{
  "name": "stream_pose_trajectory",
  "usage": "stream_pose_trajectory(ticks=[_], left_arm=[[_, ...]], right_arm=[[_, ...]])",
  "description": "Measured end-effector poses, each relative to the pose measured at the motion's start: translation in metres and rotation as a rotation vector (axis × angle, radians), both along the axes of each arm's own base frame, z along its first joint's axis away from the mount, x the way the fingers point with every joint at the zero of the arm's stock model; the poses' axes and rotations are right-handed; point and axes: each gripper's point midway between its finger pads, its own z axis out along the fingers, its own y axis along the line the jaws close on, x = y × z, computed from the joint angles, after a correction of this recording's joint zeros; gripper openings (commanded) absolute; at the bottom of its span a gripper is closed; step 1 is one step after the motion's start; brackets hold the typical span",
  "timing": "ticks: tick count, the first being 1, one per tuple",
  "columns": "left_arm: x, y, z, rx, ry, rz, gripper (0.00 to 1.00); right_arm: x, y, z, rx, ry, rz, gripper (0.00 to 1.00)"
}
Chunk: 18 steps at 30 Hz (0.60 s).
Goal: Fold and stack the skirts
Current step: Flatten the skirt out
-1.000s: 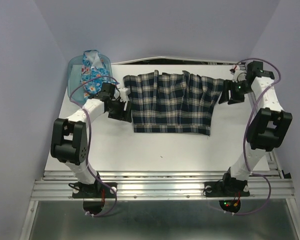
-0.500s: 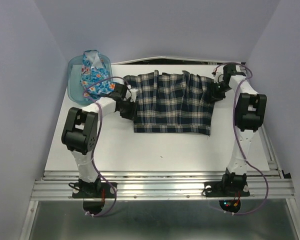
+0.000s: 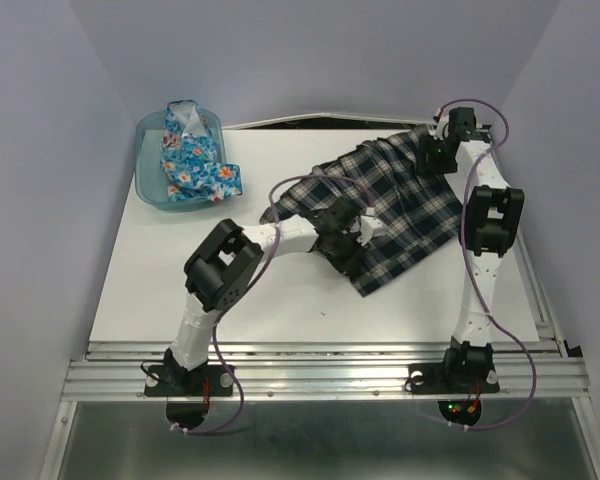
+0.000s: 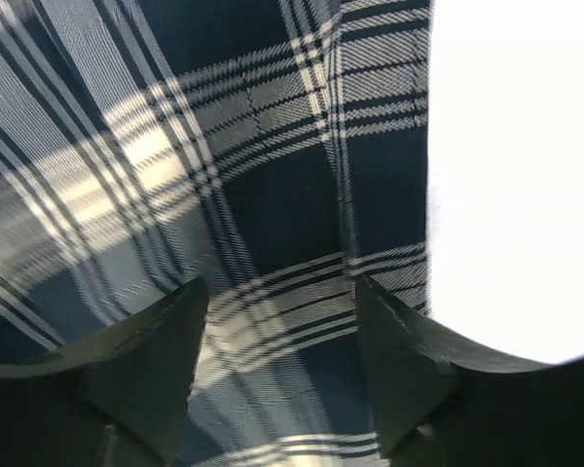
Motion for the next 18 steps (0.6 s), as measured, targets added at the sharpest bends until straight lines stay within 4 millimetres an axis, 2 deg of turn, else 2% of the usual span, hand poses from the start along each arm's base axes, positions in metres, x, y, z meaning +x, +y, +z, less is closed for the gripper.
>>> stream_pose_trajectory(ticks=[1,4,6,8,9,11,14,16,18], left_arm=[[-0.016,-0.019,0.001,-0.021,0.019,-0.054,0.43],[-0.056,-0.053,0.009,-0.062,0.086,-0.163,0.57],[-0.074,-0.063,0.020,-0.084,0.119,-0.208,0.61],[-0.075,-0.064,0.037,-0.115,0.118,-0.214,0.64],[-0.072,-0.060,0.049,-0.132,0.117,-0.204,0.65],[-0.055,-0.050,0.075,-0.174,0.092,-0.164,0.65],[-0.007,-0.013,0.128,-0.266,0.001,-0.049,0.64],[0.020,0.015,0.150,-0.300,-0.055,0.028,0.61],[0.052,0.046,0.159,-0.300,-0.111,0.120,0.60]], right_arm=[[0.001,0.001,0.002,-0.001,-0.008,0.001,0.75],[0.001,0.005,0.014,0.001,-0.035,0.015,0.78],[-0.008,0.008,0.028,0.004,-0.042,0.025,0.78],[-0.023,0.015,0.051,0.015,-0.058,0.050,0.77],[-0.028,0.018,0.055,0.020,-0.059,0.059,0.77],[-0.048,0.028,0.083,0.032,-0.084,0.086,0.76],[-0.069,0.044,0.108,0.054,-0.115,0.126,0.74],[-0.075,0.058,0.112,0.076,-0.125,0.152,0.69],[-0.077,0.075,0.104,0.117,-0.110,0.177,0.63]])
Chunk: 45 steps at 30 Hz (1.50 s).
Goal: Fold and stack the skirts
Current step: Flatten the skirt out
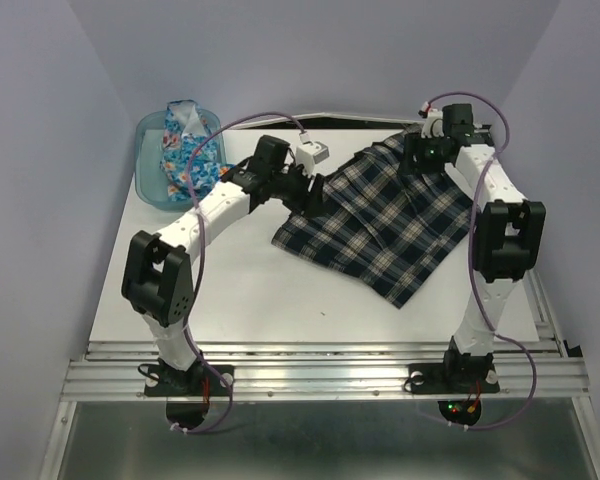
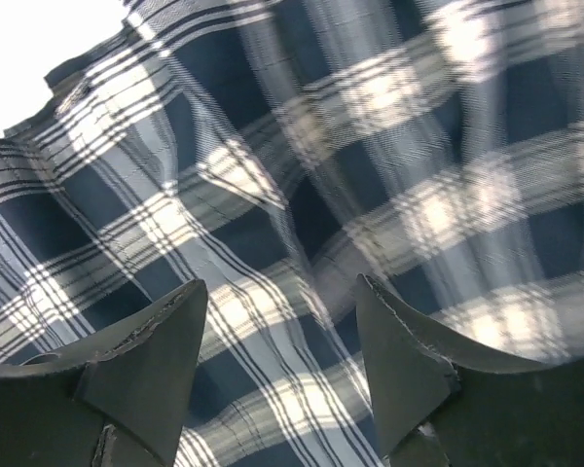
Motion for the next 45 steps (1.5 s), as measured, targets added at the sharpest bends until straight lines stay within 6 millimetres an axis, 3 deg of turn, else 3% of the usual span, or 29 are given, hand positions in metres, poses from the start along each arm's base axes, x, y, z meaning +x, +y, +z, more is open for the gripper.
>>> stream_pose_trajectory(ticks=[1,3,6,9,12,13,14,19,21,23,25,31,33,35,40,45], left_arm=[[0.015,0.013,-0.001,0.012,-0.021,0.045,0.60],[0.026,0.022,-0.013,0.036,-0.024,0.077,0.60],[0.026,0.022,-0.039,0.072,0.004,0.079,0.59],[0.025,0.019,-0.060,0.099,0.041,0.077,0.59],[0.025,0.019,-0.068,0.099,0.061,0.089,0.59],[0.026,0.022,-0.070,0.098,0.065,0.097,0.59],[0.027,0.023,-0.072,0.095,0.066,0.105,0.59],[0.026,0.038,-0.091,0.114,0.098,0.142,0.59],[0.023,0.043,-0.099,0.126,0.115,0.150,0.58],[0.020,0.045,-0.103,0.134,0.125,0.151,0.58],[0.019,0.046,-0.105,0.137,0.129,0.152,0.58],[0.001,0.056,-0.112,0.151,0.155,0.152,0.54],[-0.006,0.059,-0.114,0.154,0.164,0.155,0.53],[-0.013,0.063,-0.116,0.158,0.175,0.155,0.51],[-0.034,0.075,-0.122,0.173,0.198,0.161,0.51],[-0.030,0.077,-0.096,0.125,0.143,0.176,0.55]], right_arm=[[0.000,0.006,-0.007,0.017,0.014,0.010,0.63],[0.004,0.019,-0.022,0.044,0.038,0.029,0.63],[0.009,0.037,-0.054,0.066,0.086,0.048,0.65],[0.013,0.049,-0.073,0.064,0.103,0.065,0.61],[0.020,0.058,-0.090,0.017,0.091,0.071,0.38],[0.024,0.061,-0.093,-0.014,0.073,0.076,0.19],[0.025,0.064,-0.098,-0.043,0.060,0.078,0.14],[0.025,0.081,-0.125,-0.305,-0.052,0.127,0.15],[0.023,0.091,-0.124,-0.365,-0.092,0.150,0.19],[0.019,0.100,-0.124,-0.443,-0.124,0.188,0.34],[0.018,0.104,-0.124,-0.508,-0.153,0.204,0.65],[0.016,0.099,-0.102,-0.558,-0.197,0.184,0.67],[0.014,0.102,-0.093,-0.531,-0.199,0.188,0.76],[0.013,0.107,-0.084,-0.495,-0.197,0.192,0.75],[0.027,0.137,-0.034,-0.349,-0.259,0.221,0.72],[0.027,0.164,-0.003,-0.230,-0.297,0.310,0.72]])
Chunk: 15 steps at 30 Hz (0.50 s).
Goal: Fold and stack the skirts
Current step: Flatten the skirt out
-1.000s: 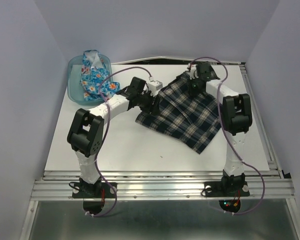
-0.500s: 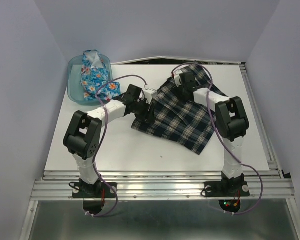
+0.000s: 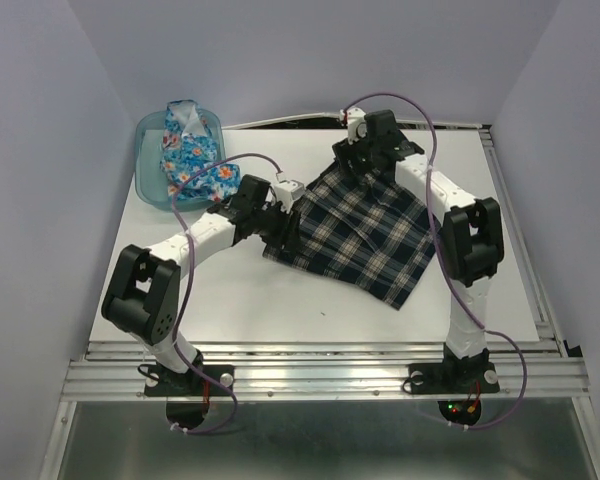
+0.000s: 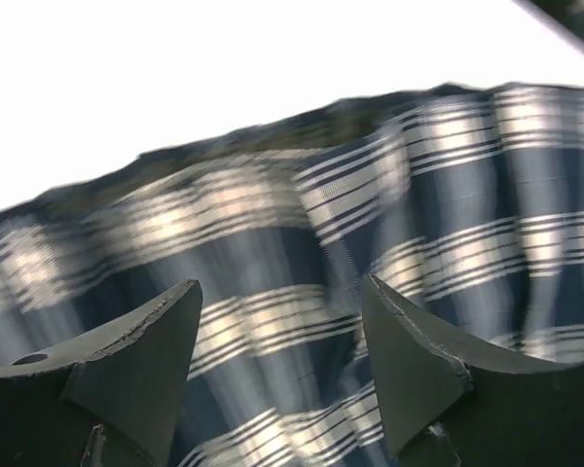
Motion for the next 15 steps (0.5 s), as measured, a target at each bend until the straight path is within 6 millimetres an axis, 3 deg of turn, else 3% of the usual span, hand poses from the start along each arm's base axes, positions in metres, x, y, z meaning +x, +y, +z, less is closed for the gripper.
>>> stream_pose_trajectory(ticks=[3,6,11,15], left_arm=[[0.007,0.002,0.020,-0.054,-0.034,0.023,0.54],[0.015,0.006,0.028,-0.086,-0.039,0.058,0.54],[0.021,0.020,0.014,-0.102,0.030,0.123,0.52],[0.028,0.030,0.005,-0.100,0.064,0.164,0.52]], right_arm=[[-0.018,0.013,-0.004,0.048,0.069,0.075,0.70],[-0.038,0.025,-0.014,0.075,0.136,0.137,0.59],[-0.078,0.049,-0.047,0.080,0.241,0.210,0.26],[-0.099,0.064,-0.074,0.071,0.314,0.240,0.22]])
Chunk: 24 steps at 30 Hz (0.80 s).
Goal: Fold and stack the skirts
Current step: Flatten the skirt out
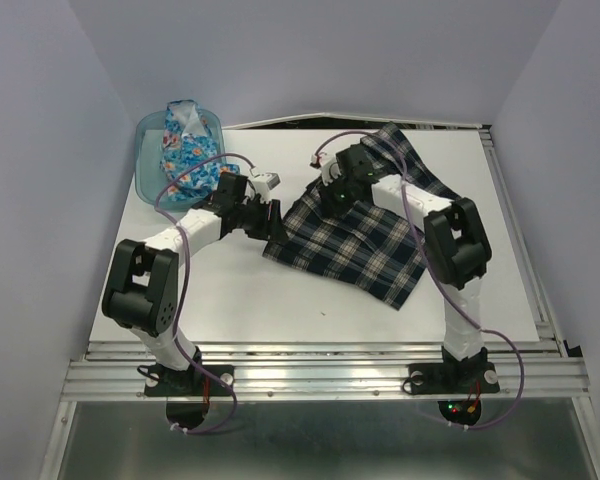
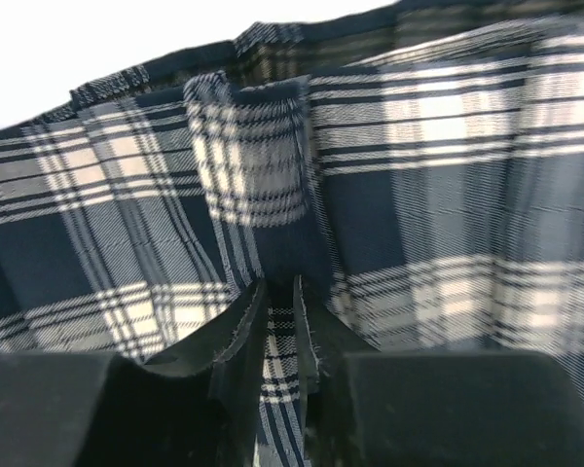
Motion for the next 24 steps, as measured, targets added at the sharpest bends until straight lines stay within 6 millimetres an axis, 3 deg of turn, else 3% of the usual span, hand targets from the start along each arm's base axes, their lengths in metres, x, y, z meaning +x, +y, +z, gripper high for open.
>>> stream_pose_trajectory(ticks=[3,6,10,12,15,20,22,24], left_arm=[[0.003,0.006,-0.002,0.001,0.007,0.017,0.52],[0.003,0.007,-0.002,-0.002,0.009,0.019,0.52],[-0.003,0.009,-0.010,0.006,0.030,0.018,0.51],[-0.005,0.009,-0.014,0.011,0.045,0.018,0.51],[-0.006,0.010,-0.020,0.016,0.061,0.018,0.51],[-0.007,0.010,-0.027,0.023,0.081,0.018,0.51],[-0.007,0.010,-0.028,0.025,0.085,0.018,0.51],[-0.007,0.010,-0.029,0.026,0.084,0.017,0.51]], right_arm=[[-0.008,0.009,-0.023,-0.008,0.047,0.013,0.23],[-0.018,0.009,-0.045,-0.014,0.111,0.012,0.32],[-0.021,0.011,-0.040,0.004,0.131,-0.005,0.68],[-0.015,0.012,-0.026,0.014,0.106,-0.027,0.75],[0.010,0.011,0.014,0.014,-0.014,-0.068,0.75],[0.066,-0.017,0.094,-0.023,-0.320,-0.192,0.70],[0.083,-0.032,0.109,-0.050,-0.394,-0.239,0.69],[0.097,-0.050,0.109,-0.094,-0.427,-0.276,0.68]])
